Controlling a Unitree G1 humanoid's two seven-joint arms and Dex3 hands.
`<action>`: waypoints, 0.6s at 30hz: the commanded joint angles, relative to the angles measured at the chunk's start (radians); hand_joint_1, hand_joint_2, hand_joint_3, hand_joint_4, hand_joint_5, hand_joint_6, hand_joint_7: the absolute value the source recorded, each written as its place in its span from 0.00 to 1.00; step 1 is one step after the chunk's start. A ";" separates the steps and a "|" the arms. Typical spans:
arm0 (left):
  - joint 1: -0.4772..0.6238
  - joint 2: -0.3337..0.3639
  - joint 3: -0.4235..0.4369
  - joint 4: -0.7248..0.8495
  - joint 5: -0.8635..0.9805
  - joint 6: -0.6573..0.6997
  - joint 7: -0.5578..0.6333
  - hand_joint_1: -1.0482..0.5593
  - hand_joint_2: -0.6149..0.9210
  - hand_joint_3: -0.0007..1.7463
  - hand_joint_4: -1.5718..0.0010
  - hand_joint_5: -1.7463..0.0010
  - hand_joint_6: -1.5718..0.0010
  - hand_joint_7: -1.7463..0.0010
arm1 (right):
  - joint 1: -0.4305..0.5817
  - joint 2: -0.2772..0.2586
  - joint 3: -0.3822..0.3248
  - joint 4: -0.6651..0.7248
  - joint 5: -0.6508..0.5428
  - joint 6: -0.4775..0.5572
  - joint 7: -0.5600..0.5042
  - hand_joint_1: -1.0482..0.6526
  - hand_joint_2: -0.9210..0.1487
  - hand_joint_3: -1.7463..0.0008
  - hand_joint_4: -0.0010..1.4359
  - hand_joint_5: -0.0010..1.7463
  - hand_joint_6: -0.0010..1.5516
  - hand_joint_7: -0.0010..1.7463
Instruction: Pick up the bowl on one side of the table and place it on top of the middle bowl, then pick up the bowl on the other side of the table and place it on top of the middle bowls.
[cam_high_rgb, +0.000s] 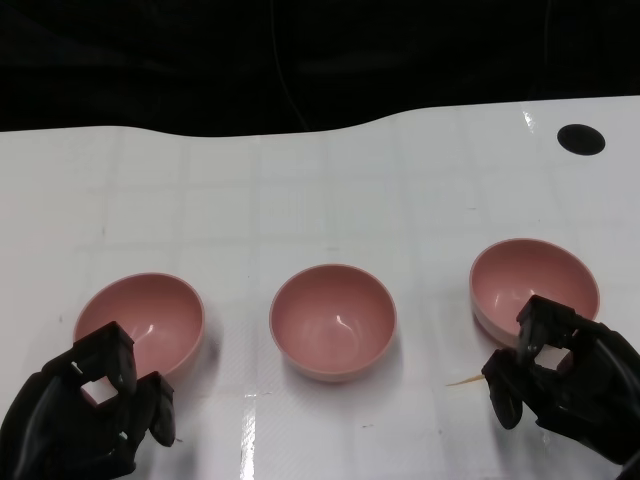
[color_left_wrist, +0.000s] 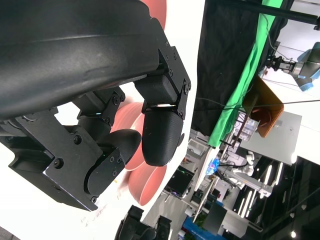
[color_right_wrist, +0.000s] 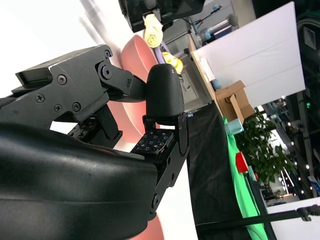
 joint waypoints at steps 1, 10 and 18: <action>0.012 0.017 0.004 -0.006 0.002 -0.009 -0.006 0.64 0.66 0.82 0.41 0.00 0.47 0.00 | 0.014 -0.017 -0.014 -0.034 0.015 0.020 -0.010 0.55 0.27 0.47 0.62 1.00 0.52 0.84; 0.017 0.029 0.007 -0.015 -0.007 0.010 -0.013 0.64 0.66 0.82 0.41 0.00 0.47 0.00 | 0.034 -0.014 -0.011 -0.076 0.023 0.045 -0.019 0.56 0.28 0.44 0.62 1.00 0.51 0.85; 0.011 0.027 0.008 -0.013 -0.009 0.020 -0.009 0.64 0.65 0.83 0.41 0.00 0.47 0.00 | 0.035 -0.012 -0.012 -0.081 0.016 0.027 -0.022 0.57 0.29 0.43 0.62 1.00 0.52 0.85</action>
